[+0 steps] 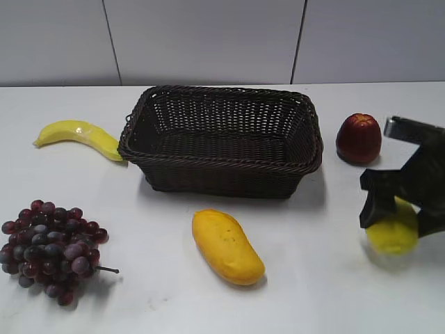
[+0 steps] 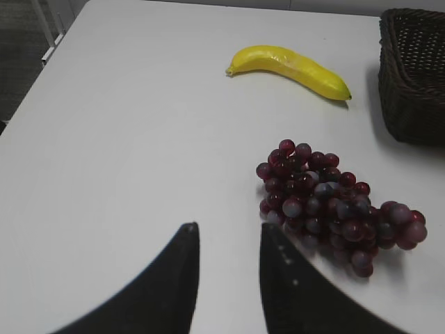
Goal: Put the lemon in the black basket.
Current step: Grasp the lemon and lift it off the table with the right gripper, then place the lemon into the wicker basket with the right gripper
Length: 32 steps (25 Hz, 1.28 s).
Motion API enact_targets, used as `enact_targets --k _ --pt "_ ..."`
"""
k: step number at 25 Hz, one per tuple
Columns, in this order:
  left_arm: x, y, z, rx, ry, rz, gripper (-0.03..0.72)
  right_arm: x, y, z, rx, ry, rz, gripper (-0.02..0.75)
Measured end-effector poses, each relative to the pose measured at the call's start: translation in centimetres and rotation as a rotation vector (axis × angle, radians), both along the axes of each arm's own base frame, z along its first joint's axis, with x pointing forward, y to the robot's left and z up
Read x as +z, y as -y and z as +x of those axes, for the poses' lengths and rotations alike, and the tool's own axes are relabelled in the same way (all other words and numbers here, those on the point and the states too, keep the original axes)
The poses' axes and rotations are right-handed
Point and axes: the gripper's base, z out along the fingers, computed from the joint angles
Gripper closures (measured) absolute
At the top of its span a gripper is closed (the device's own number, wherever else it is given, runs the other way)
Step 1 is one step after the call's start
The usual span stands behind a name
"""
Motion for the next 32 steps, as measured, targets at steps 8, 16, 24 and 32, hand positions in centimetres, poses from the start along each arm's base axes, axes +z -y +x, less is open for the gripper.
enact_targets --k 8,16,24,32 --pt "0.0 0.0 0.0 0.0 0.0 0.0 0.453 11.4 -1.3 4.3 0.168 0.313 0.044 0.144" --pt "0.0 0.0 0.0 0.0 0.0 0.0 0.453 20.3 -6.8 7.4 0.357 0.634 0.129 0.146" --pt "0.0 0.0 0.0 0.0 0.0 0.0 0.453 15.2 -13.2 10.8 0.485 0.59 0.147 0.11" --pt "0.0 0.0 0.0 0.0 0.0 0.0 0.453 15.7 -13.6 12.6 0.541 0.624 0.079 0.073"
